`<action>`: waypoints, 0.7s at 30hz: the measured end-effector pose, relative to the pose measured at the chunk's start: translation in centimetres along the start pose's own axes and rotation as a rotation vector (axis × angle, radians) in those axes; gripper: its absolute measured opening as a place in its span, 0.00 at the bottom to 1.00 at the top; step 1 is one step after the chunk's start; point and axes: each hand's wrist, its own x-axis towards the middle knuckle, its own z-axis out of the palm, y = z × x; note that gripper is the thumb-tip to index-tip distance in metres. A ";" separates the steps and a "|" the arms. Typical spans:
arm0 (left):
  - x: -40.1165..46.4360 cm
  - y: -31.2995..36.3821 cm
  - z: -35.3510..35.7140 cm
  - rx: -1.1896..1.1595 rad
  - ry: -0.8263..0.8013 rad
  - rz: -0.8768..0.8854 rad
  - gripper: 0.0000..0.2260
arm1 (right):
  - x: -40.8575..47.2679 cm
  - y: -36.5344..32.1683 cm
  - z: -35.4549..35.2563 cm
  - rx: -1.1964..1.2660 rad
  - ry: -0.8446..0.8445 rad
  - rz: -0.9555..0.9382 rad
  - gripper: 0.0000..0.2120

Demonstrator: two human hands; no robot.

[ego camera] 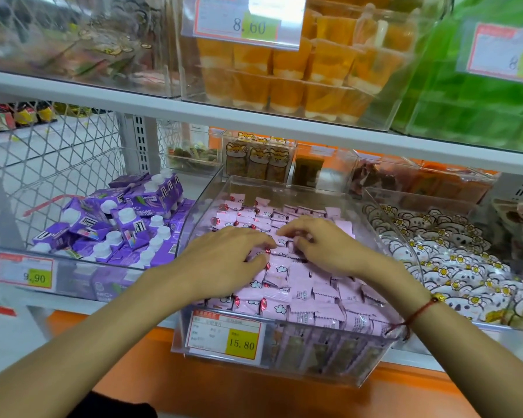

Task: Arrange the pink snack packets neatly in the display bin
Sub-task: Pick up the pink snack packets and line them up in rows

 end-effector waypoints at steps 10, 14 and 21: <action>5.6 0.4 -1.0 0.136 0.061 -0.003 0.16 | -1.2 0.7 0.1 -0.040 0.236 0.001 0.15; 7.9 0.0 -1.1 0.132 -0.053 -0.035 0.10 | -1.7 0.7 1.0 -0.081 0.005 -0.046 0.23; 9.0 -0.8 -1.8 0.066 -0.128 -0.025 0.08 | -1.6 0.7 0.5 -0.142 -0.143 0.006 0.25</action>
